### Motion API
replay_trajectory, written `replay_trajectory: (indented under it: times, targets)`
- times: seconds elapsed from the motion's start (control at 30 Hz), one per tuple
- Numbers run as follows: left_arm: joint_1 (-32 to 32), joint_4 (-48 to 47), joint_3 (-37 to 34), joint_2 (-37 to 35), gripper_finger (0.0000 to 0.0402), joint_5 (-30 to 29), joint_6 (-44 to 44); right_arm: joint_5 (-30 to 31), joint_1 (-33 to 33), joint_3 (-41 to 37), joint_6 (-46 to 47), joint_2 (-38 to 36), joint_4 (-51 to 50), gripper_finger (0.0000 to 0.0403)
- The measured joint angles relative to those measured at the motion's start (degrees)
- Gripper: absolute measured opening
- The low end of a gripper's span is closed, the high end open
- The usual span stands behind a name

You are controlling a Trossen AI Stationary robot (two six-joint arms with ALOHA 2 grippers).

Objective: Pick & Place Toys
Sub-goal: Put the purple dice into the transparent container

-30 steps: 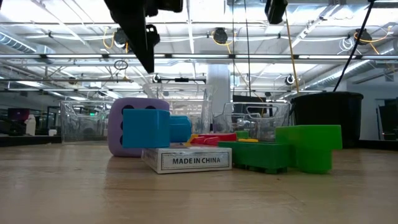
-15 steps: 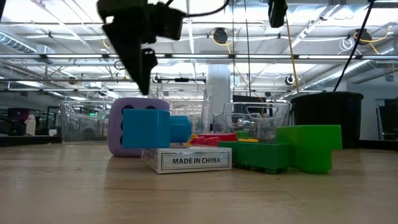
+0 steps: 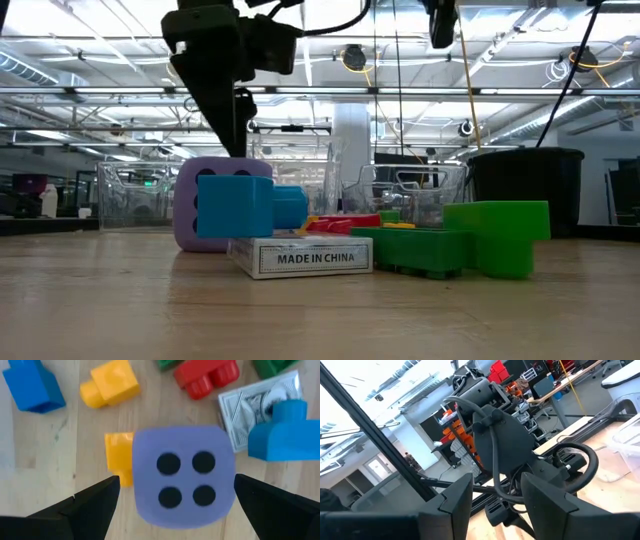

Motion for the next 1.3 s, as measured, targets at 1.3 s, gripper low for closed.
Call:
replay_trajectory:
  times: [1.3]
  targets:
    - [-1.4, 2.59, 0.04, 4.98, 0.0397, -1.68, 1.66, -0.07, 0.03, 0.0, 1.64, 0.0, -2.18, 0.016]
